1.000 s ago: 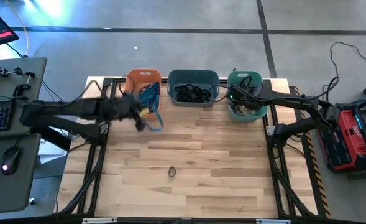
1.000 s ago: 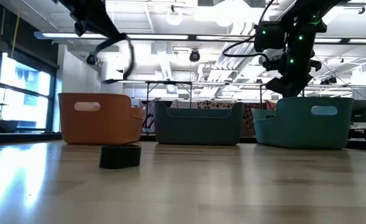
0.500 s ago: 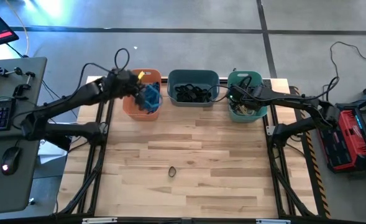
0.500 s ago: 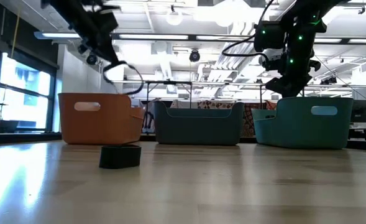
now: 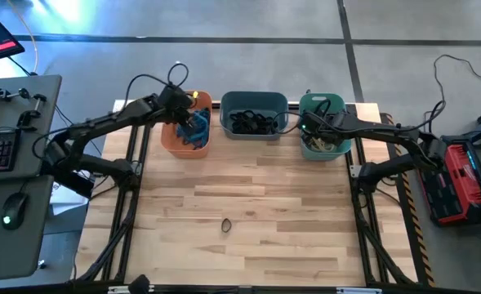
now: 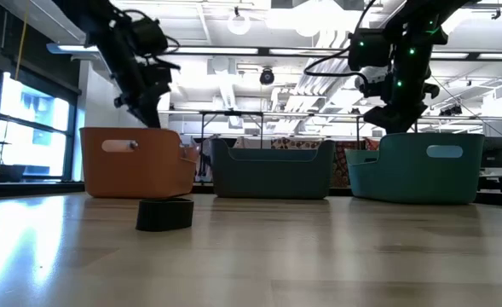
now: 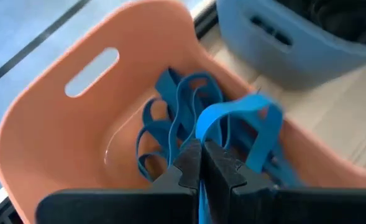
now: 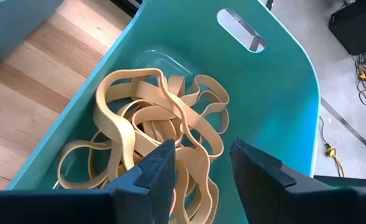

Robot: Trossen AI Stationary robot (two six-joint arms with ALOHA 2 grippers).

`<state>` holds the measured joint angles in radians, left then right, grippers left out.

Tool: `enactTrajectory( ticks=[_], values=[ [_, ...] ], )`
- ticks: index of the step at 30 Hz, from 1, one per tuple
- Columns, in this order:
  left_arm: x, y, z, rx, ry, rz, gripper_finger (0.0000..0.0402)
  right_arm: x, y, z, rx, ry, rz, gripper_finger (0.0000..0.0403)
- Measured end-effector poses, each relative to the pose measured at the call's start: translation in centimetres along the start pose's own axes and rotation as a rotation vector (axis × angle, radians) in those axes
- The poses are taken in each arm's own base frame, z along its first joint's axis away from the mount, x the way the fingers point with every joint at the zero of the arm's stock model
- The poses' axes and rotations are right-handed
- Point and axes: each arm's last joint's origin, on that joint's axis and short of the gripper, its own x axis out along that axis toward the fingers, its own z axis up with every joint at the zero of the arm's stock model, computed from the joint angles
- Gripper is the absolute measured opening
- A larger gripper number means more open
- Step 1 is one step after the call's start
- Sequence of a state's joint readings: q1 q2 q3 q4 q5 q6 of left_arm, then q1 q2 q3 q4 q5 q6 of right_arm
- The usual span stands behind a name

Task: Sort rubber bands into baskets
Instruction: Put the blue rubber band into the orange bin, then put the black rubber band into the blue bin

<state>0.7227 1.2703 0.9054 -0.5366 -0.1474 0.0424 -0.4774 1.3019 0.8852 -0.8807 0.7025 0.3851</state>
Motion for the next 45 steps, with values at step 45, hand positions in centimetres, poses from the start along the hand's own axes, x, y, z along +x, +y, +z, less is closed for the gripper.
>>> enactTrajectory(
  ticks=[45],
  values=[
    [-10.2, -19.6, -6.6, 0.667, -0.189, -0.625, 0.0118, -3.1, 3.8, 0.0, -0.177, -0.167, 0.293, 0.0014]
  ],
)
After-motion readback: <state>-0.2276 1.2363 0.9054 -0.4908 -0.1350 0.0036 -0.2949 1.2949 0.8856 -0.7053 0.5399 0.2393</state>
